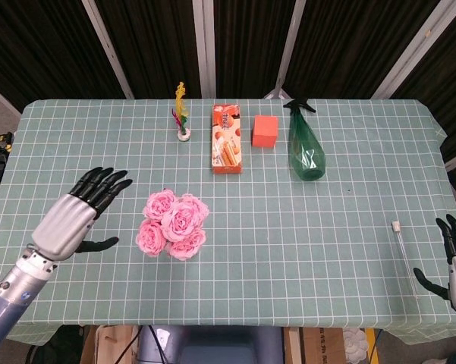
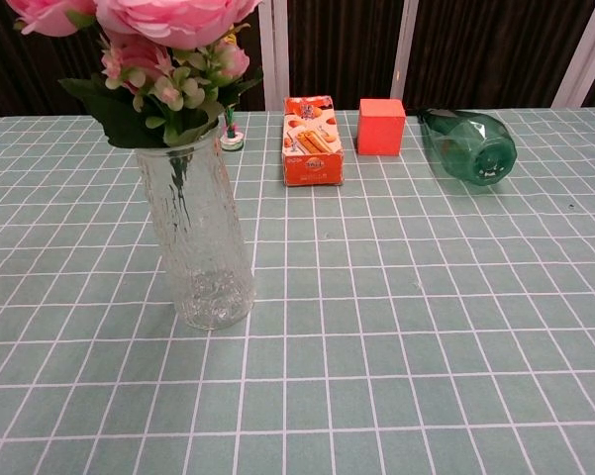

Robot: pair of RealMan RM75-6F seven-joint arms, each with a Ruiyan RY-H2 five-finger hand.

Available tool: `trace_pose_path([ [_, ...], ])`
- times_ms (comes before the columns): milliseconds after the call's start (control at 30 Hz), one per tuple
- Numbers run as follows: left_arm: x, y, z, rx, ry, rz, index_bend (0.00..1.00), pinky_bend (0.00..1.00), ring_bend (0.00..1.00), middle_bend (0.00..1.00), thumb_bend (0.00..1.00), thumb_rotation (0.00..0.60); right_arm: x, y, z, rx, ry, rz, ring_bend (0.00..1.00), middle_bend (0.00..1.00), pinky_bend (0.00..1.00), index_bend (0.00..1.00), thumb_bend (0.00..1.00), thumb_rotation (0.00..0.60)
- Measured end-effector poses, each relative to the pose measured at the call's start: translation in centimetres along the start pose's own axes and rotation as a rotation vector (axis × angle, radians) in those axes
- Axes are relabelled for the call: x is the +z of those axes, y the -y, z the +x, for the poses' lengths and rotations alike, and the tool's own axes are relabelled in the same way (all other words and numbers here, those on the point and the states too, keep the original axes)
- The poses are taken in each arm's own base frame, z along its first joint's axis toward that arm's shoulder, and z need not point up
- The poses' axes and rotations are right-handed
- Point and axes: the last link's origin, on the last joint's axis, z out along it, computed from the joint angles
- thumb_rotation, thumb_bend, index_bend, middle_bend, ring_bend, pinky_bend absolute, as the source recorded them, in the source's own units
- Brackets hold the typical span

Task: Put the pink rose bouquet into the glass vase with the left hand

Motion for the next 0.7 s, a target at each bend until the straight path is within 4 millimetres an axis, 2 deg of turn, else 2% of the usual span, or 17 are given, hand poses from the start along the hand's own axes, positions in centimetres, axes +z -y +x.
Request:
trace_pose_path([
  [167,-3.9,1.7,0.1,0.338,-0.065,0.160,0.09,0.00,0.00,0.03,0.15,0.600,-0.1,-0.1,0.2,-0.002,-0.010,0.005,0.02,0.05,0.00,0.10,0.23,0.600],
  [333,-6.8,3.6,-1.0,0.452,-0.040,0.280,0.09,0.00,0.00,0.03,0.15,0.600,0.0,-0.1,0.2,-0.003,-0.009,0.026,0.02,0.05,0.00,0.10,0.23,0.600],
  [433,-8.6,4.9,-1.8,0.412,-0.038,0.344,0.10,0.00,0.00,0.03,0.15,0.600,0.0,-0.1,0.2,-0.015,-0.008,0.044,0.02,0.05,0.00,0.10,0.23,0.600],
  [700,-13.0,8.5,-4.7,0.085,-0.089,0.438,0.10,0.00,0.00,0.03,0.15,0.600,0.2,0.1,-0.3,-0.045,0.013,0.061,0.02,0.05,0.00,0.10,0.23,0.600],
])
